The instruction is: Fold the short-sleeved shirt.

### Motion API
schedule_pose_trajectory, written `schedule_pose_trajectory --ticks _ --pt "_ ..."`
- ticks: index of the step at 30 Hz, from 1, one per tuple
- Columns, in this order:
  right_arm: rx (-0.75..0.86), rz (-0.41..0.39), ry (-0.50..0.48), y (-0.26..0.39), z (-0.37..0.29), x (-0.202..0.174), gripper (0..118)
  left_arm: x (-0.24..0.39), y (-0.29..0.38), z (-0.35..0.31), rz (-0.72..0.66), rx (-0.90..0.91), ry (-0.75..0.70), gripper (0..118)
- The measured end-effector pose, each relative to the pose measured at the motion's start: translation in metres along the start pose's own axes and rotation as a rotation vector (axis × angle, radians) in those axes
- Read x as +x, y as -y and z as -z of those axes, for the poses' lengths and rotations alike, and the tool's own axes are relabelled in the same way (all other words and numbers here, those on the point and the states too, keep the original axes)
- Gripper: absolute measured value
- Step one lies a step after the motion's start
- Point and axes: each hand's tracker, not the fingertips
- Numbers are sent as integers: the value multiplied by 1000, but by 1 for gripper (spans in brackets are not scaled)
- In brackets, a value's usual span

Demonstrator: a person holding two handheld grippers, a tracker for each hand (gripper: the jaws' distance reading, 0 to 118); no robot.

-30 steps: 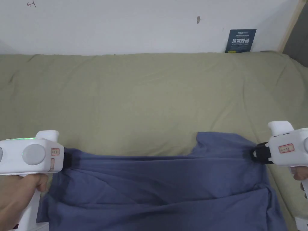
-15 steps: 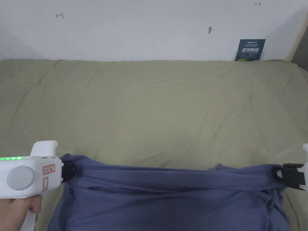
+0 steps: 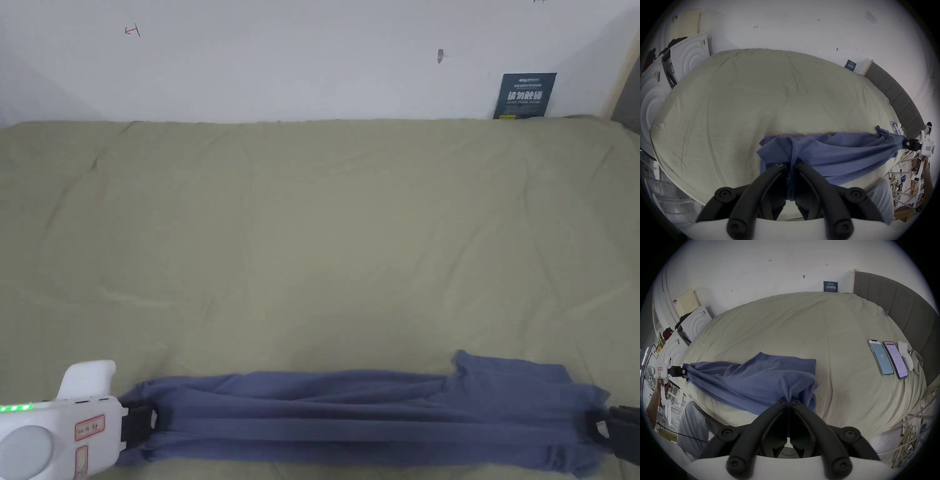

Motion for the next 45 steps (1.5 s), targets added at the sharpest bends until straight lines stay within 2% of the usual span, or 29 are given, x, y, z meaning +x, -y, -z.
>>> schedule_pose_trajectory --ticks 7,8,9,10,11,12,13,14,17,20,21,22,23,24,25,26,27,28,32,39,40,41,42,43,44,45 --pt "-42 21 7 10 16 5 3 -6 12 14 -14 -49 9 9" --pt "-43 21 6 9 15 5 8 -7 12 14 -15 -48 12 23" --pt "-44 24 2 9 15 5 29 -8 12 12 -23 -42 23 54" --pt "-48 34 12 9 13 4 76 -10 10 11 -33 -49 25 97" --pt "-57 39 37 8 12 2 76 -10 9 9 -43 -72 2 97" --pt "-80 27 78 8 11 1 88 -10 9 7 -37 -113 -61 103" --pt "-78 19 72 9 10 0 105 -11 10 3 -23 -109 -90 106" --pt "-59 20 64 12 4 -2 114 -13 12 -2 -7 -104 -107 106" --pt "-46 54 37 12 -5 -6 114 -21 18 -14 -16 -125 -177 106" --pt "-49 78 23 15 -8 -17 114 -37 24 -26 -97 -144 -121 104" --pt "-64 79 26 14 -9 -23 114 -43 26 -32 -124 -136 -92 99" --pt "-66 74 25 15 -10 -30 113 -49 28 -40 -161 -89 -53 79" --pt "-65 71 17 16 -12 -34 108 -52 29 -43 -171 -72 -27 47" --pt "-59 70 13 16 -14 -39 97 -57 30 -47 -198 -53 -8 11" --pt "-43 72 12 16 -17 -44 61 -59 30 -49 -213 -28 -15 5" --pt "-30 76 17 14 -19 -52 28 -62 29 -52 -214 4 -28 5" --pt "8 62 56 13 -21 -57 3 -64 25 -53 -197 -16 -21 5" --pt "39 44 80 13 -24 -62 2 -66 22 -54 -204 -15 14 5" --pt "76 61 52 6 -33 -78 2 -75 5 -51 -284 -3 176 5" --pt "93 36 29 -1 -41 -101 2 -88 -29 -27 -362 -43 365 5" --pt "93 34 30 -1 -42 -104 2 -92 -32 -22 -381 -46 401 20" --pt "95 35 29 -1 -43 -105 2 -97 -36 -15 -400 -70 434 20" --pt "96 37 25 -1 -44 -107 2 -101 -37 -10 -428 -85 455 30" --pt "98 38 21 -1 -45 -108 2 -103 -39 -3 -440 -100 467 58" --pt "99 39 22 -1 -46 -110 2 -103 -39 5 -435 -129 478 100" --pt "102 38 27 -1 -47 -111 2 -107 -38 11 -434 -142 491 117"
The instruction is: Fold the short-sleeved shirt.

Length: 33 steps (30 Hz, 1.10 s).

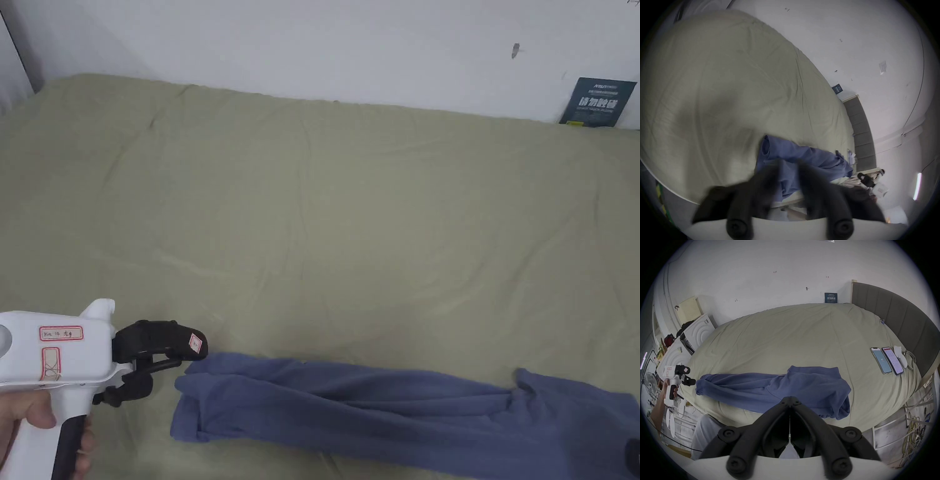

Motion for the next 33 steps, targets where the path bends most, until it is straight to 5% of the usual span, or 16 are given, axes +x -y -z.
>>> schedule_pose_trajectory --ticks 13,14,15,16,17,18,20,22,33 --pt "36 2 11 -8 -13 -13 2 -34 -9 59 -133 -158 271 113" --pt "37 4 9 -9 -14 -13 2 -33 -7 65 -135 -169 287 104" --pt "42 8 7 -9 -15 -14 2 -33 -6 70 -124 -164 282 77" --pt "46 13 6 -8 -16 -15 2 -32 -3 77 -120 -166 266 23" --pt "49 20 1 -8 -17 -15 2 -34 2 87 -124 -189 177 13" --pt "49 26 -6 -7 -18 -15 2 -36 9 96 -101 -201 101 13" --pt "49 26 -4 -7 -20 -16 2 -40 11 88 -186 -134 271 11" --pt "51 20 -3 -6 -23 -14 2 -31 12 80 -98 -118 190 10" --pt "103 34 -32 -7 -39 -9 2 -16 12 42 -98 -44 124 7"
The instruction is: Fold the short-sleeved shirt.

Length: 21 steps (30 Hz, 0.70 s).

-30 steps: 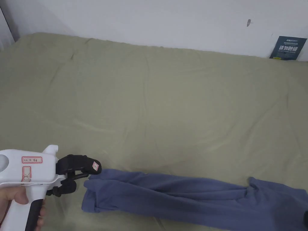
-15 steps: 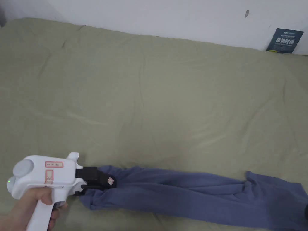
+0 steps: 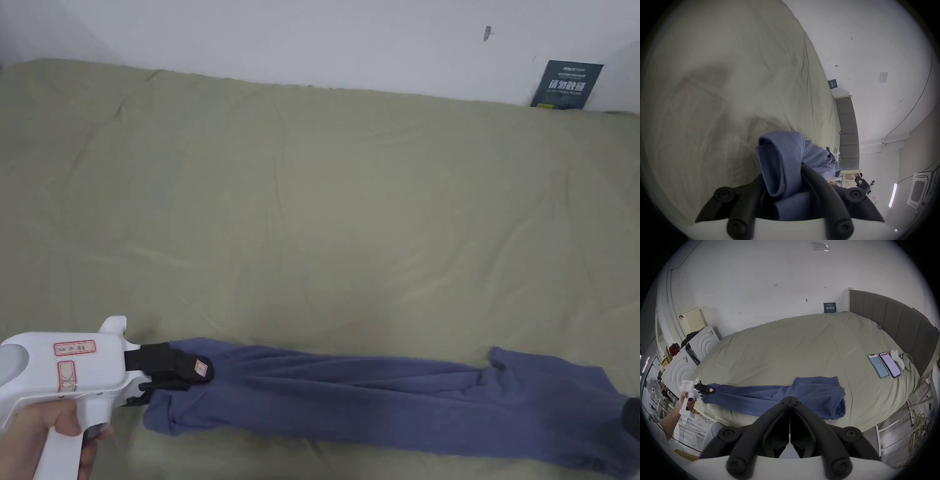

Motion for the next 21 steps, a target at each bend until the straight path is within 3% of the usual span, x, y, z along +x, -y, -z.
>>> schedule_pose_trajectory --ticks 12,21 --pt "31 -6 -49 -2 -1 2 2 14 -9 -115 50 172 -186 7" --pt "20 -31 -45 6 3 -3 2 101 20 -65 351 111 -492 7"
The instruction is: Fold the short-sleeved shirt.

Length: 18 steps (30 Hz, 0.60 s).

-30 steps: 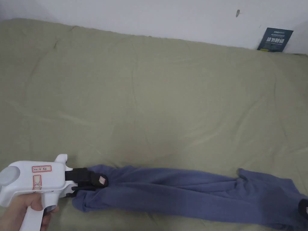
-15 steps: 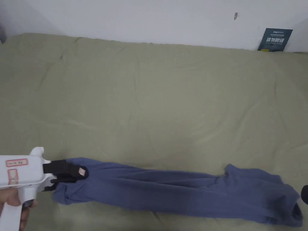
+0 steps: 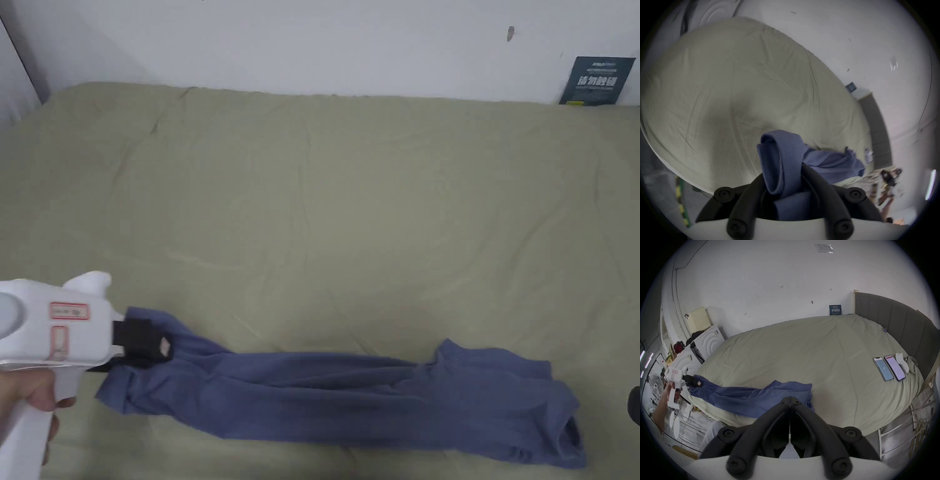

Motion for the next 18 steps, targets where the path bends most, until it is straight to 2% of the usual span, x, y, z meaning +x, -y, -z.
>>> schedule_pose_trajectory --ticks 3,7,12,18 --pt "-2 -31 15 3 0 -2 2 48 3 12 106 -36 -35 7" --pt "-4 -11 -6 7 0 0 2 100 10 37 174 -60 -35 7" --pt "-9 -8 -28 13 0 0 2 144 22 97 286 -119 -161 7" --pt "-24 6 -40 22 3 9 2 175 37 143 281 -178 -159 8"
